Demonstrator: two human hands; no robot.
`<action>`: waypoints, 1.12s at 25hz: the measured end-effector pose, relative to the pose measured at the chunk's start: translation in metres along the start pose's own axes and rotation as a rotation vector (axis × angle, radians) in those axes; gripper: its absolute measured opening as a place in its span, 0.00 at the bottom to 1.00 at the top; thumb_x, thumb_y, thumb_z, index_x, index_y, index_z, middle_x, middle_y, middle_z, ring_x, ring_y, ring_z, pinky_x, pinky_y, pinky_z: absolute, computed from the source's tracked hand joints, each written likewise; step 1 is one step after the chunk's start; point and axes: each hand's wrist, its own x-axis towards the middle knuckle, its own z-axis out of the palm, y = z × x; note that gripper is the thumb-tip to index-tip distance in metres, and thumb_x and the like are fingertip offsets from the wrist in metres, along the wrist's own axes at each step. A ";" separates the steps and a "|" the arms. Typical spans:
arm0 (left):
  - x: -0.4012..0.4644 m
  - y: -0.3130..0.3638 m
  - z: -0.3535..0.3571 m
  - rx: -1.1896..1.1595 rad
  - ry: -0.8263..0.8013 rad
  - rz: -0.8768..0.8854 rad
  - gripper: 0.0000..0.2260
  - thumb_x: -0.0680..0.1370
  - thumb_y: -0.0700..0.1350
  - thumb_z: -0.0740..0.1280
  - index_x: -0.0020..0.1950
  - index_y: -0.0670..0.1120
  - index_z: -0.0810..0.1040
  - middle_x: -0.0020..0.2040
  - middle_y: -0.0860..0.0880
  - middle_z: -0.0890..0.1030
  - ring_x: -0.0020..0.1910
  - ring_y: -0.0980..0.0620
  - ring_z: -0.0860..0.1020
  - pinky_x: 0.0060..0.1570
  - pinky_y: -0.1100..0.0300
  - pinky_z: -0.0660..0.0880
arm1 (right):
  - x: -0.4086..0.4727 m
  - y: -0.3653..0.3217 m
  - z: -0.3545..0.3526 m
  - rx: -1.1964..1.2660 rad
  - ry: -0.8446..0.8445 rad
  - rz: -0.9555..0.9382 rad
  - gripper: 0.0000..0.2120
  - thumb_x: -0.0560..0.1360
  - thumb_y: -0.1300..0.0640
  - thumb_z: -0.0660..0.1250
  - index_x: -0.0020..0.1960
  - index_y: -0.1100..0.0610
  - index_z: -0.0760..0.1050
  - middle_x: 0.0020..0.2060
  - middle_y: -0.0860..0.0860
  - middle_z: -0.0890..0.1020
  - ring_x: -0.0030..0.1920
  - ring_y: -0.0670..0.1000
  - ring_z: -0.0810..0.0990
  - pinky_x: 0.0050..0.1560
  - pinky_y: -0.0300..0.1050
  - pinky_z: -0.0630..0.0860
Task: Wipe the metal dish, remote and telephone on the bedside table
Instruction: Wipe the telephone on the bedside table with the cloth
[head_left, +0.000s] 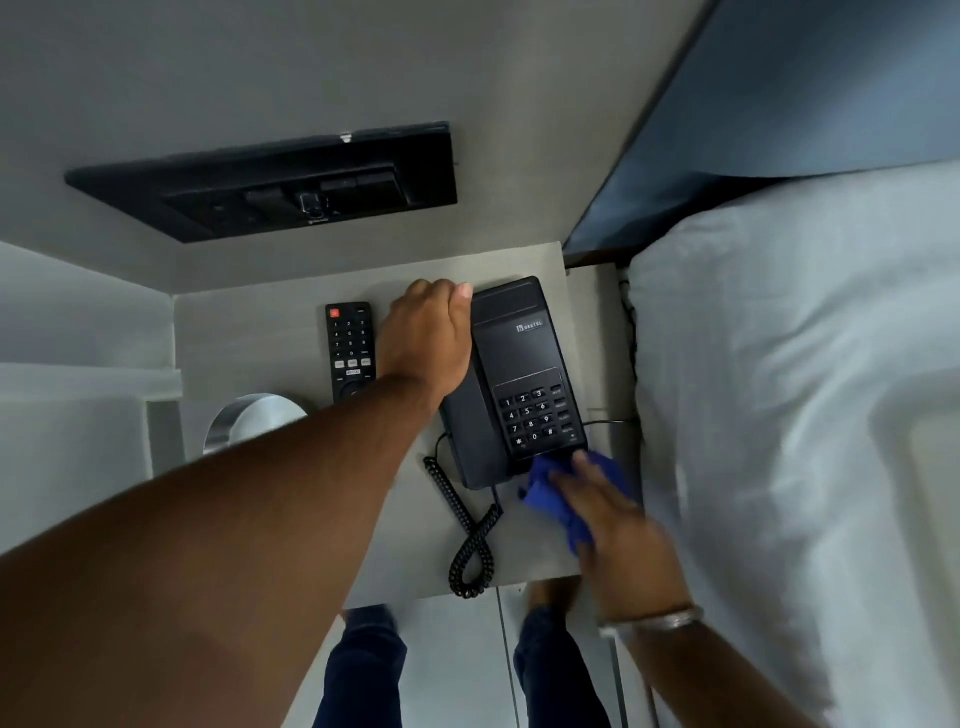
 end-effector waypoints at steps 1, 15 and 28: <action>0.000 -0.001 0.000 0.018 -0.003 0.012 0.19 0.84 0.50 0.53 0.47 0.41 0.78 0.45 0.40 0.79 0.42 0.40 0.76 0.38 0.54 0.68 | 0.016 -0.004 -0.019 0.059 0.143 0.031 0.29 0.68 0.63 0.71 0.65 0.47 0.67 0.55 0.56 0.81 0.38 0.47 0.79 0.32 0.38 0.76; 0.000 0.000 -0.005 0.010 -0.026 0.018 0.21 0.84 0.50 0.50 0.48 0.41 0.78 0.46 0.40 0.81 0.43 0.39 0.79 0.41 0.50 0.75 | 0.067 -0.025 0.016 0.088 0.066 -0.138 0.29 0.69 0.67 0.68 0.67 0.51 0.68 0.67 0.55 0.72 0.65 0.55 0.72 0.64 0.53 0.69; 0.000 -0.003 -0.002 0.056 -0.060 0.046 0.18 0.84 0.50 0.52 0.48 0.42 0.77 0.46 0.41 0.79 0.43 0.40 0.77 0.42 0.49 0.73 | 0.079 -0.026 0.000 -0.320 0.084 -0.301 0.25 0.58 0.59 0.72 0.55 0.51 0.77 0.47 0.54 0.77 0.41 0.57 0.75 0.40 0.52 0.74</action>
